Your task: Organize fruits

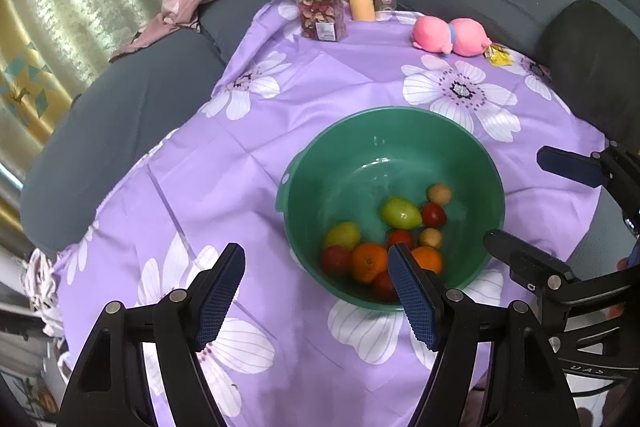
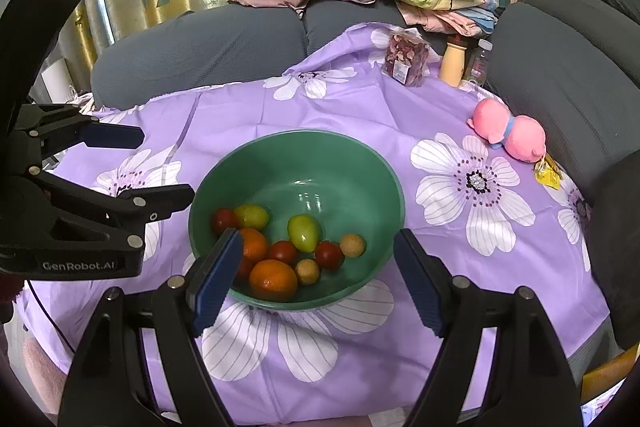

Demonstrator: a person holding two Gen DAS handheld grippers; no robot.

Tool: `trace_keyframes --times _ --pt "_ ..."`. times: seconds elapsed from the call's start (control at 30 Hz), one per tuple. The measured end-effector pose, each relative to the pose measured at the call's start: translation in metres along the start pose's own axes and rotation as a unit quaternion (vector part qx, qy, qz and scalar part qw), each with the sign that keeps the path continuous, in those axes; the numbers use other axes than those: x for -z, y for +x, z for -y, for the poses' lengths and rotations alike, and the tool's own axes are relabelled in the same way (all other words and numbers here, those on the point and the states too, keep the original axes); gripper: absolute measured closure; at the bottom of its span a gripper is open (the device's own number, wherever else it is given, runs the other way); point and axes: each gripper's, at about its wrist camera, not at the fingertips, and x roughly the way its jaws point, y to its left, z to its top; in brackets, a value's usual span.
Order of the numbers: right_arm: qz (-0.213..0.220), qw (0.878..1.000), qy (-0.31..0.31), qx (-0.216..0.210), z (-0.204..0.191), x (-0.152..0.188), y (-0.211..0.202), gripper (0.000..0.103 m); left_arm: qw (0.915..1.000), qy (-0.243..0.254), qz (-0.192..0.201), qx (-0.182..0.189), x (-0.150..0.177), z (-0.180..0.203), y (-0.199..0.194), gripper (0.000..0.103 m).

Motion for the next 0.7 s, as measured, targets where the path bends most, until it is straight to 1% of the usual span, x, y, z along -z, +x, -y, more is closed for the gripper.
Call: trace_keyframes --times 0.37,0.7 --pt "0.001 1.0 -0.004 -0.001 -0.002 -0.0021 -0.0001 0.024 1.0 0.001 0.001 -0.004 -0.0014 0.0006 -0.0018 0.029" --pt "0.002 1.0 -0.006 -0.001 -0.0051 -0.005 0.0008 0.024 1.0 -0.001 0.001 0.003 -0.0029 -0.0007 0.0007 0.029"
